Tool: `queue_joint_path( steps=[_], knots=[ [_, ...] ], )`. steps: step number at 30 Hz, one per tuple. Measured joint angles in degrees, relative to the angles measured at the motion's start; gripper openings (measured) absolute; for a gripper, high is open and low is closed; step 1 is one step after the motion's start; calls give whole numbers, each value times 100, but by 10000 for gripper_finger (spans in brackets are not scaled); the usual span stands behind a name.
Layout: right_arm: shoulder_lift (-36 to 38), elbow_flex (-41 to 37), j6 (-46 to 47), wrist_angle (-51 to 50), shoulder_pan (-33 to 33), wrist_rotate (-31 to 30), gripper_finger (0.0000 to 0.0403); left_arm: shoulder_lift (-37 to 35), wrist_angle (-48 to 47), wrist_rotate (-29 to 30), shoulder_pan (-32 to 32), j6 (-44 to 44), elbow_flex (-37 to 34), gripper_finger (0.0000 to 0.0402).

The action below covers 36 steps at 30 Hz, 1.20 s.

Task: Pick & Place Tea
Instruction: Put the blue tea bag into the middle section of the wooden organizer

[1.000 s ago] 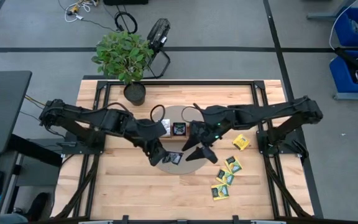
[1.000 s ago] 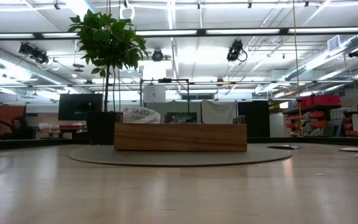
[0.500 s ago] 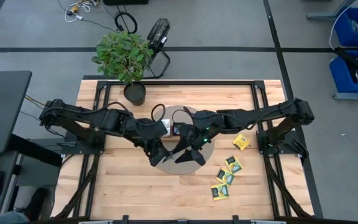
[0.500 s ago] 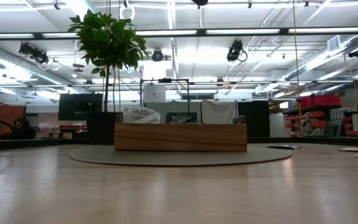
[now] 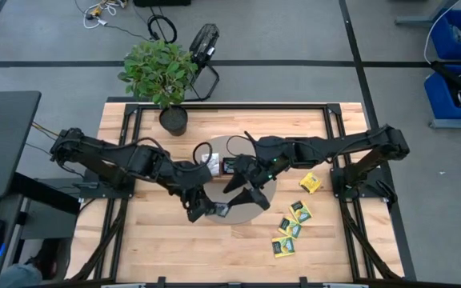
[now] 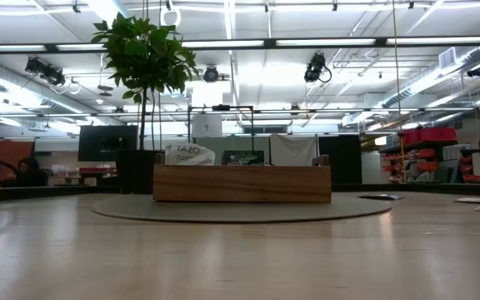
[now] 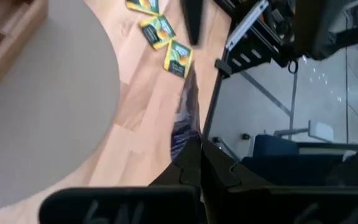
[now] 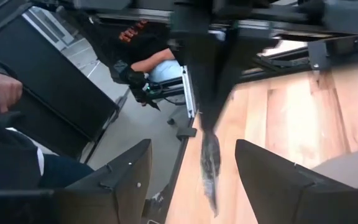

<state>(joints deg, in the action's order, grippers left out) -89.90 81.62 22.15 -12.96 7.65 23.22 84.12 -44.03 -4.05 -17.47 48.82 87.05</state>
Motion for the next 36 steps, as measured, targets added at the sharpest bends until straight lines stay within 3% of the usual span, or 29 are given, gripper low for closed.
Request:
queue_joint_path(
  steps=[19,29,36],
  knots=[
    [-1,0,-166,-215,29,-179,236,0,652,37,230,-304,0,2],
    [-1,0,-188,-206,32,-326,166,0,687,39,275,-326,0,2],
    [-1,0,-188,-208,34,-326,144,0,892,41,321,-433,0,2]
  ],
)
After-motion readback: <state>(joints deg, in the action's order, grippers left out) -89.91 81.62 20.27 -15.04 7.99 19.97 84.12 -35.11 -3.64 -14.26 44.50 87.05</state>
